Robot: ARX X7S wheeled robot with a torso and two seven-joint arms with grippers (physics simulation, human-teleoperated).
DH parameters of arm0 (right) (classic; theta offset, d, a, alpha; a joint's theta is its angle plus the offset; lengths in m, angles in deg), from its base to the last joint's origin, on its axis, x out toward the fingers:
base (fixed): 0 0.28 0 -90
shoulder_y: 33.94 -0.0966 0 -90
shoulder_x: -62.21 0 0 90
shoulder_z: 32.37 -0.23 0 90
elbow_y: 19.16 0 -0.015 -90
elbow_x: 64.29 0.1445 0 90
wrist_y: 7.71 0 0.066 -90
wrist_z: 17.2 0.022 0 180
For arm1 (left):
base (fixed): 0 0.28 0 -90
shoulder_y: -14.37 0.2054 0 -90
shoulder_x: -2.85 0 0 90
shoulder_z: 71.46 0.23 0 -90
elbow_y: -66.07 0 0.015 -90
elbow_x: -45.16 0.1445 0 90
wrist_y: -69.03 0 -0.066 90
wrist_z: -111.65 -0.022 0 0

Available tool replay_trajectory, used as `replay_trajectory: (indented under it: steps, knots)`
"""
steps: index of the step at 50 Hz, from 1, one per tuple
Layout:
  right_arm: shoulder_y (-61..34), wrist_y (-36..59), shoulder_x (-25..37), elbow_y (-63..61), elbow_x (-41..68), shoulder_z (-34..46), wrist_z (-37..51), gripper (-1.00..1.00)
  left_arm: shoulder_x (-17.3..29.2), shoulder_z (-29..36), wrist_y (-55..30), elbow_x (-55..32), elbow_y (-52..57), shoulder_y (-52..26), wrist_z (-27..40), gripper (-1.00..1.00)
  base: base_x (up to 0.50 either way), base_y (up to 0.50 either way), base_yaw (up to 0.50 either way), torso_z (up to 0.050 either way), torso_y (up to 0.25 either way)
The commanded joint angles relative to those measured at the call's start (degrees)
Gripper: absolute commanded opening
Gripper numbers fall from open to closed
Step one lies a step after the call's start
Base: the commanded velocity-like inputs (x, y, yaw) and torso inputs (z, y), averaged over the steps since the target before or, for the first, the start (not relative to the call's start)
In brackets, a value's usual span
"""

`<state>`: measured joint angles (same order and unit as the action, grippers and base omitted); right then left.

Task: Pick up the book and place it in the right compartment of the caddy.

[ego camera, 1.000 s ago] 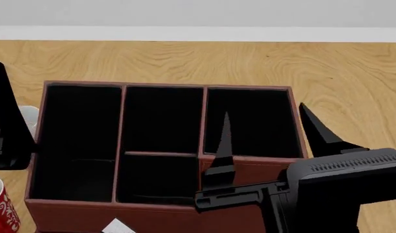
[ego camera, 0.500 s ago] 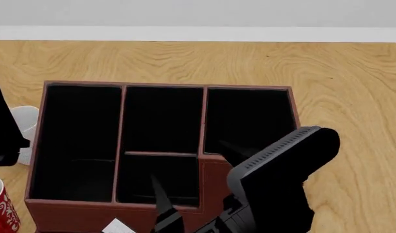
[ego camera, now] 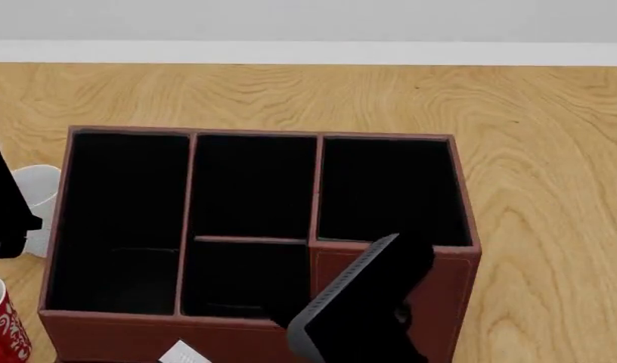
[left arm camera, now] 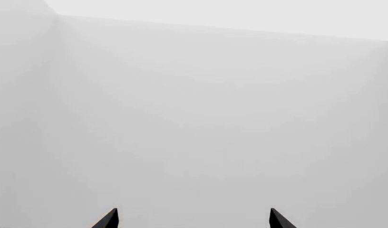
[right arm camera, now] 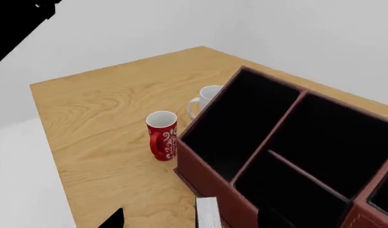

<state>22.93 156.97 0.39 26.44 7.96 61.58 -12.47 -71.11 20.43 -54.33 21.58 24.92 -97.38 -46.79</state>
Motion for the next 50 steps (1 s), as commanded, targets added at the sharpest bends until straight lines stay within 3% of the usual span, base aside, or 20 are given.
replay_trajectory:
  steps: [1, 23, 50]
  knots:
    - [0.6, 1.7, 0.6, 1.2, 0.1, 3.4, -0.4, 1.00, 0.3, 0.3, 0.8, -0.2, -0.6, 0.2, 0.3, 1.00, 0.00, 0.00, 0.00, 0.000, 0.000]
    - [4.3, -5.9, 5.6, 3.8, -17.6, 15.3, -6.3, 1.00, 0.9, 1.0, 1.9, -0.6, -1.2, 0.7, 1.1, 1.00, 0.00, 0.00, 0.00, 0.000, 0.000]
    - [5.7, -13.8, 6.4, 10.9, -28.5, 25.4, -11.1, 1.00, 1.5, 1.6, 3.2, -1.1, -1.7, 1.3, 1.9, 1.00, 0.00, 0.00, 0.00, 0.000, 0.000]
